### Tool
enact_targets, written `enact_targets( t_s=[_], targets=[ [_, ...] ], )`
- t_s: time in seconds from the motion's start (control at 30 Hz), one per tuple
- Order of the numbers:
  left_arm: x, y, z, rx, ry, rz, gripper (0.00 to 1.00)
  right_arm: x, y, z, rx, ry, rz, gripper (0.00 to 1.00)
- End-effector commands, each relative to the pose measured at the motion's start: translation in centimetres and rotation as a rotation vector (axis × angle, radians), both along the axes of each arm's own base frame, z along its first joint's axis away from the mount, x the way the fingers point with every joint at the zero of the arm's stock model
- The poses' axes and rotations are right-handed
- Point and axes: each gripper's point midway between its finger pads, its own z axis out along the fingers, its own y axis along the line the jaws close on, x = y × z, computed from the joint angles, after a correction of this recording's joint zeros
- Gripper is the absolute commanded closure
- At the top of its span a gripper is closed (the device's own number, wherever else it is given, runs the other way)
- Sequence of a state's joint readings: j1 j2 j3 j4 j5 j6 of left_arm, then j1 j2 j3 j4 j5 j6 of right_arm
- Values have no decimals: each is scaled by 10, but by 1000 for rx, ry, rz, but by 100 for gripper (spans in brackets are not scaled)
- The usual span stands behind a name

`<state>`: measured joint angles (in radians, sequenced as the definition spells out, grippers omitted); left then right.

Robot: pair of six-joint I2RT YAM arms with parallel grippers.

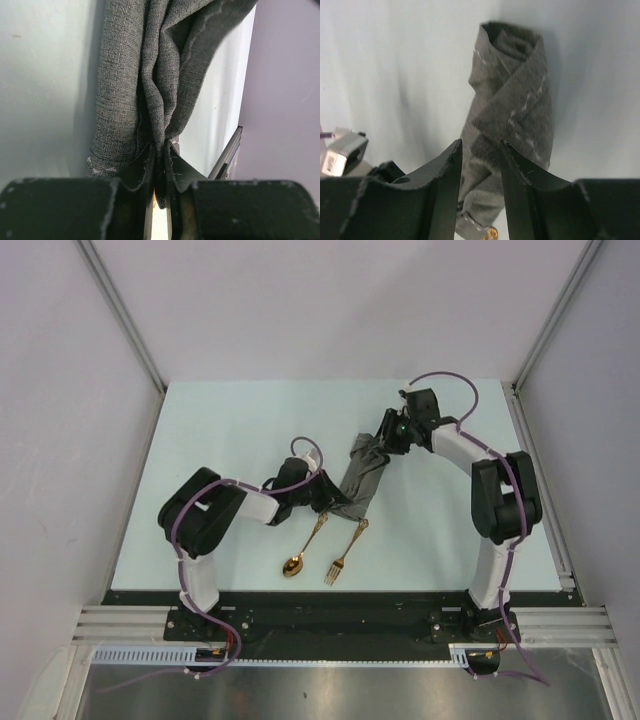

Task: Fold the napkin into a case and place the utensils inside
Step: Fold the 2/3-rectangle-folded napkin at the center of the board.

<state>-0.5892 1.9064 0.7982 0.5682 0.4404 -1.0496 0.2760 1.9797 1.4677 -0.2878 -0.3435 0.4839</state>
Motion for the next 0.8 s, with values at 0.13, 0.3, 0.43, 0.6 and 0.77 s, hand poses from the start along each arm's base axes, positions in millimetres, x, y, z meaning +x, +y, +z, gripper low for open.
enact_targets(
  t_s=[0.13, 0.3, 0.43, 0.6, 0.77],
  targets=[
    [3, 2, 19, -48, -40, 0, 86, -20, -39, 24, -69, -116, -61, 43],
    [3, 3, 16, -49, -35, 0, 86, -13, -60, 35, -69, -120, -91, 37],
    [4, 3, 17, -44, -42, -4, 87, -21, -60, 24, -30, -64, -98, 35],
    [3, 3, 17, -39, -43, -8, 87, -42, -28, 6, 80, -13, -19, 27],
    [2, 4, 17, -42, -45, -11, 84, -45, 4, -11, 93, 16, 17, 28]
  ],
)
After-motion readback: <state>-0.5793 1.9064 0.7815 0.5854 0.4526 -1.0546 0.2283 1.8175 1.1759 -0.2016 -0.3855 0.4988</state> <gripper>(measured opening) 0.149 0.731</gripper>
